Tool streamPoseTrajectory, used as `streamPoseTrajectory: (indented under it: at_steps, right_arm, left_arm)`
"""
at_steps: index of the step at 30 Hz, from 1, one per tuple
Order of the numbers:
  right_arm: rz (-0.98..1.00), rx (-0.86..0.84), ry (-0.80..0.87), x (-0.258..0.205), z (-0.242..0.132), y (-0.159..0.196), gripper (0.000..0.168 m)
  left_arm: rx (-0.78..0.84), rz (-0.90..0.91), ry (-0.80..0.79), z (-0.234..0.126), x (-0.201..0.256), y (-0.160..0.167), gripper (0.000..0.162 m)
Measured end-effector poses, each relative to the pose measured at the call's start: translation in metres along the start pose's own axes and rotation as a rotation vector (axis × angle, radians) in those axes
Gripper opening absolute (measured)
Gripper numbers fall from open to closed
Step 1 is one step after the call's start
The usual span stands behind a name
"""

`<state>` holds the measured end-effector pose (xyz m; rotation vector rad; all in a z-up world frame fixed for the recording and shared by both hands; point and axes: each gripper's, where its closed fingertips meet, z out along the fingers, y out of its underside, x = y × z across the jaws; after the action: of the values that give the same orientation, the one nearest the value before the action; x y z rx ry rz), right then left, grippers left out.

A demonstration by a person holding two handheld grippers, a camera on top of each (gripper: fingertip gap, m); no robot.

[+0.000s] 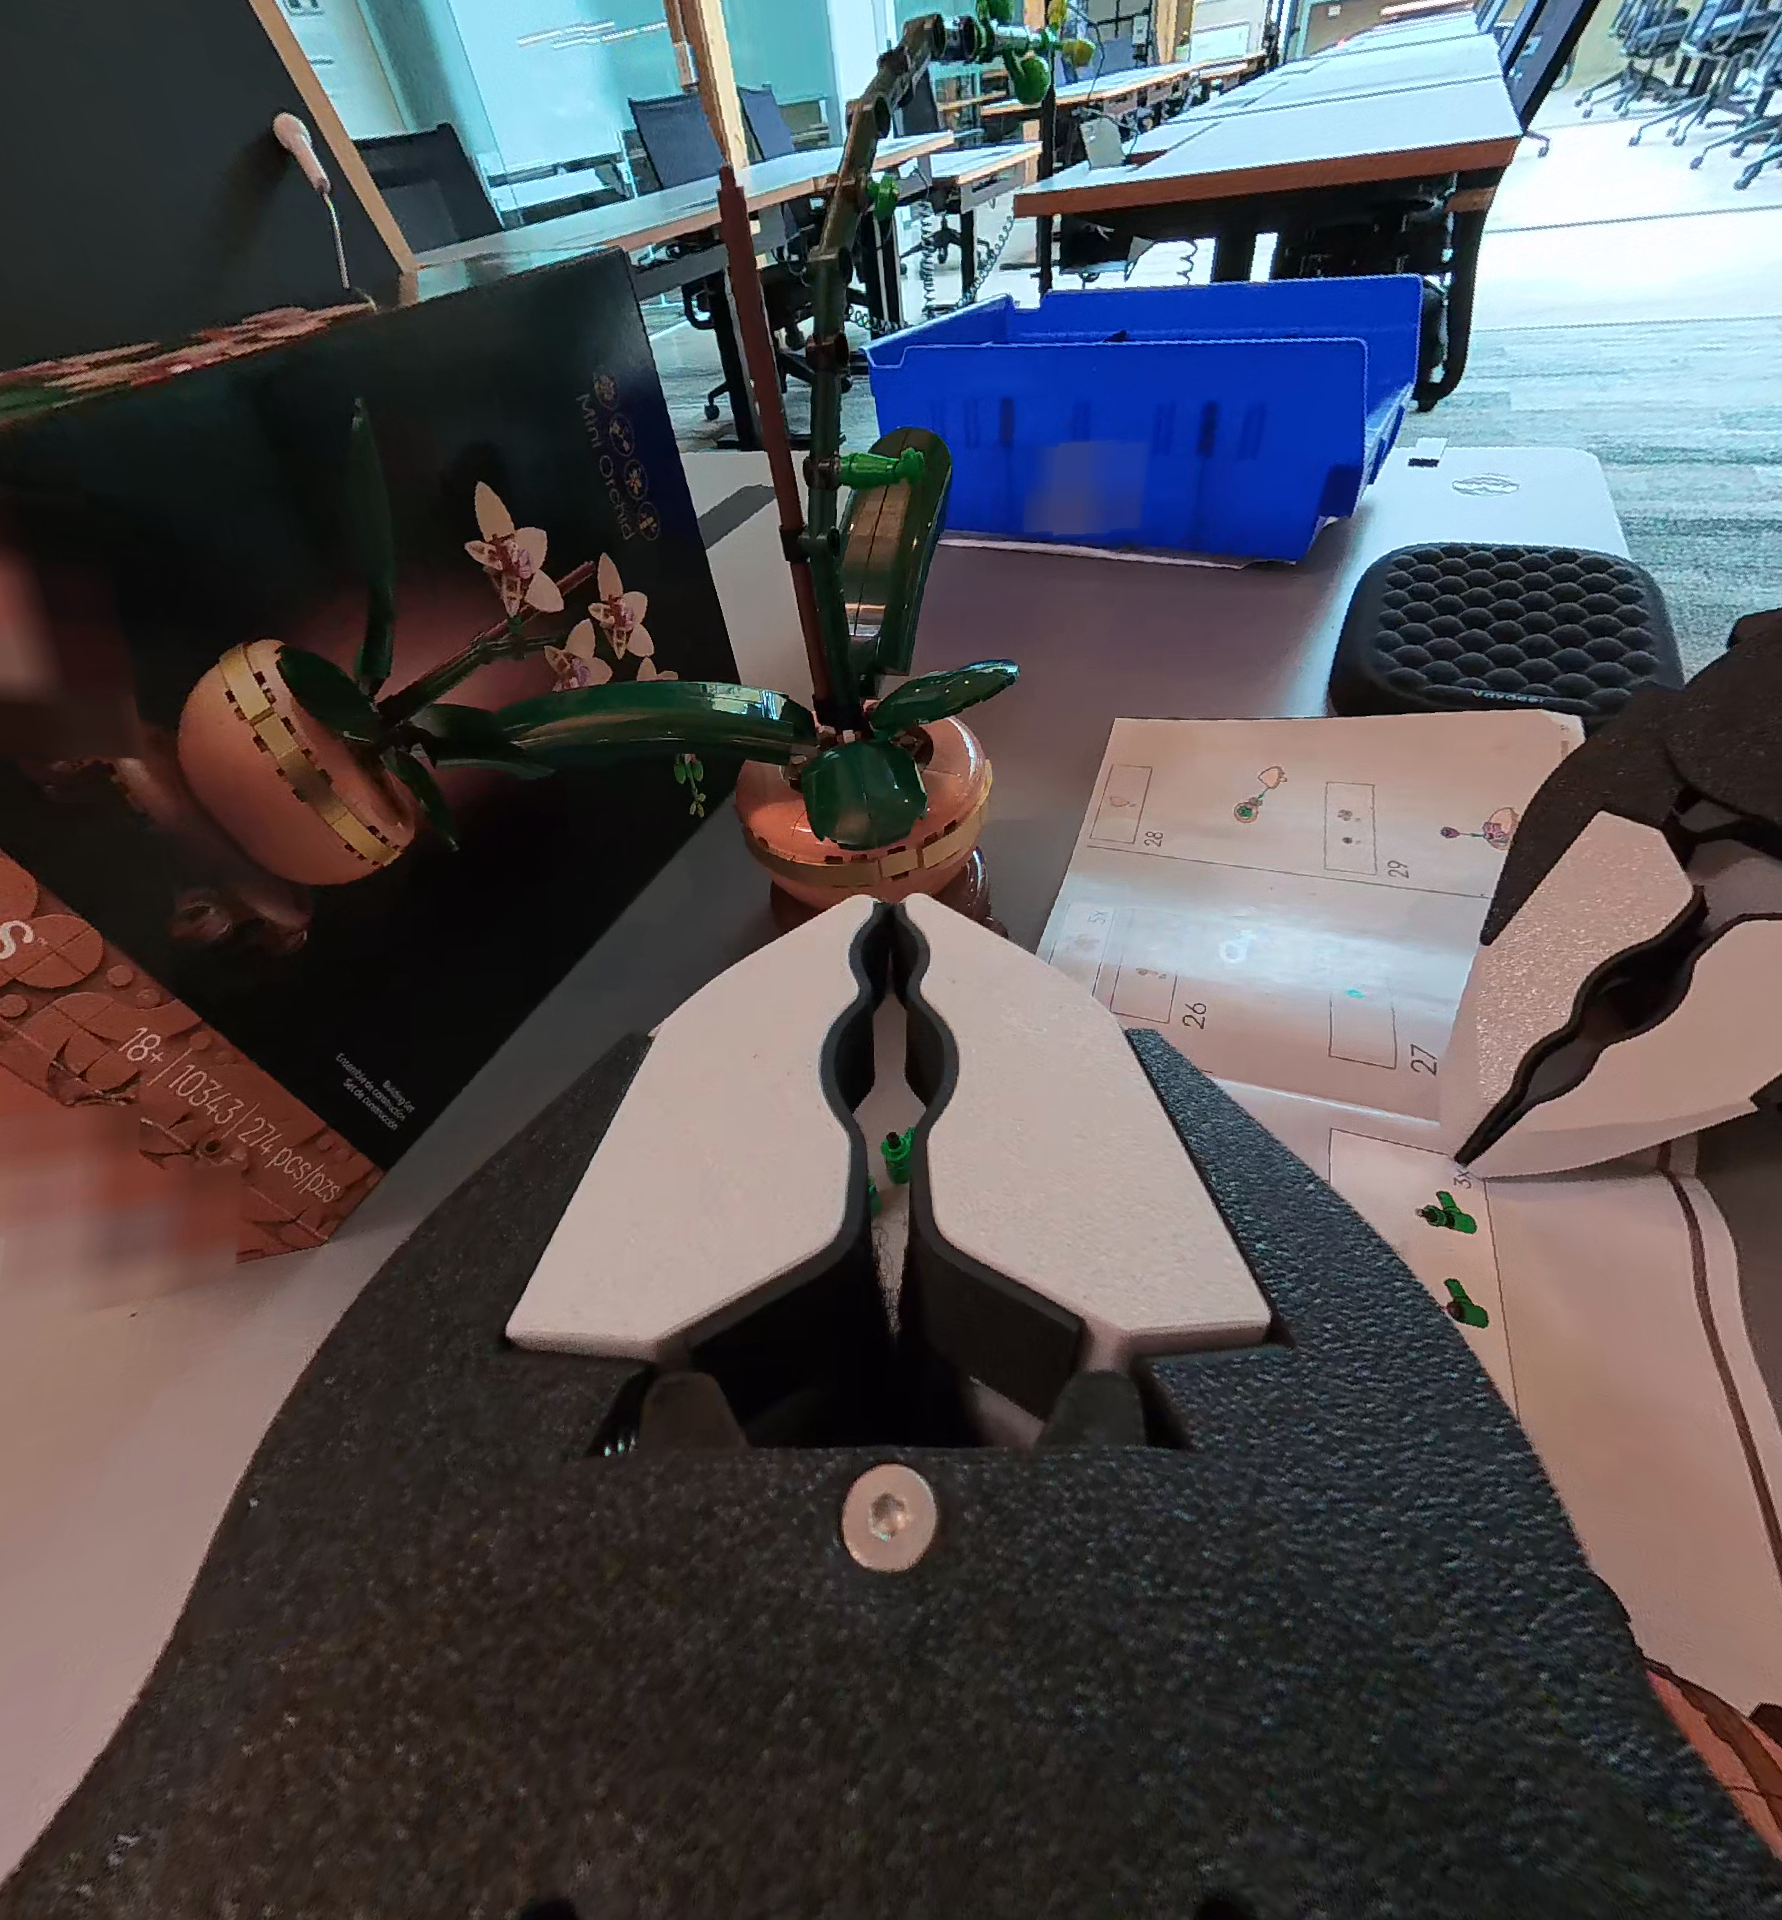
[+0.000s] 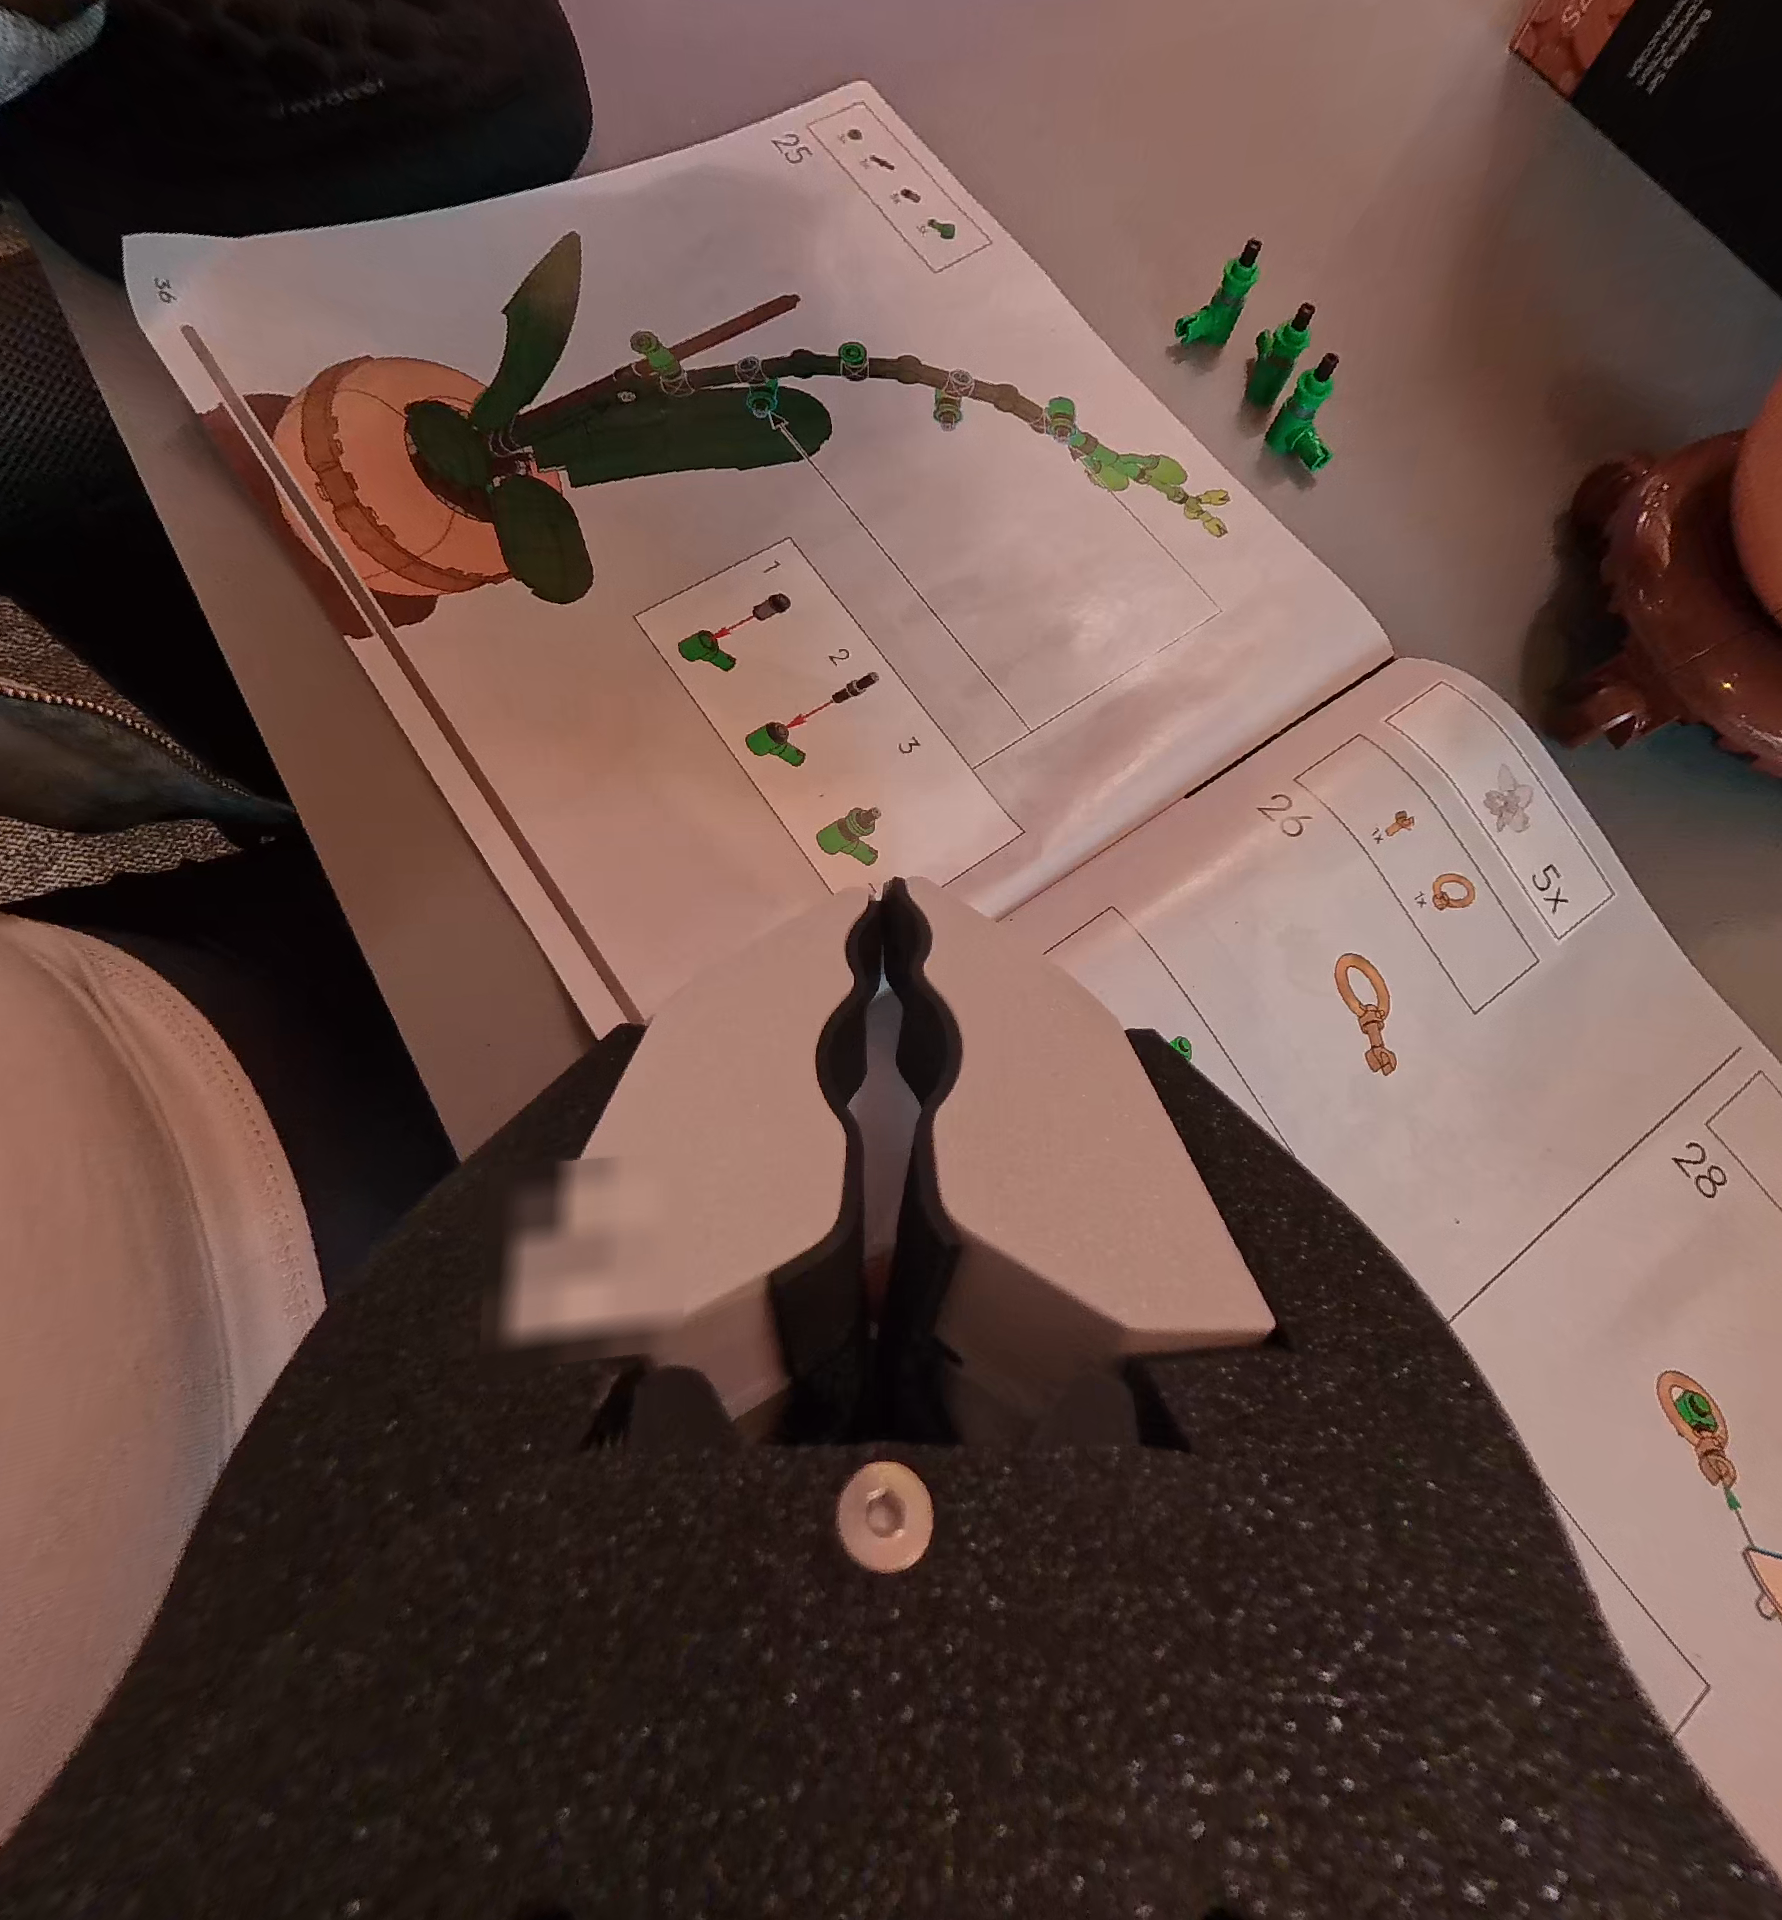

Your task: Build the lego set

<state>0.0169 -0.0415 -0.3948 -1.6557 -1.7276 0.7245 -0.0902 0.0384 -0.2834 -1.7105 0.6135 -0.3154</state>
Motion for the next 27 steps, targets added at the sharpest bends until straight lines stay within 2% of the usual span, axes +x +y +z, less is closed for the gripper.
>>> streamPoseTrajectory:
  at_steps: [16,20,24,27]
  right_arm:
    - [0.000,0.000,0.000,0.000,0.000,0.000,0.000]
    - [0.000,0.000,0.000,0.000,0.000,0.000,0.000]
    - [-0.006,0.000,0.005,0.000,0.000,0.000,0.000]
    - [-0.016,0.000,0.014,0.000,0.000,0.000,0.000]
  left_arm:
    - [-0.003,0.010,0.011,0.001,0.002,0.000,0.000]
    - [-0.011,0.030,0.087,0.003,0.014,0.003,0.000]
    - [-0.093,0.061,0.184,0.008,0.027,0.016,0.000]
    - [-0.083,0.026,0.195,0.013,0.026,0.005,0.000]
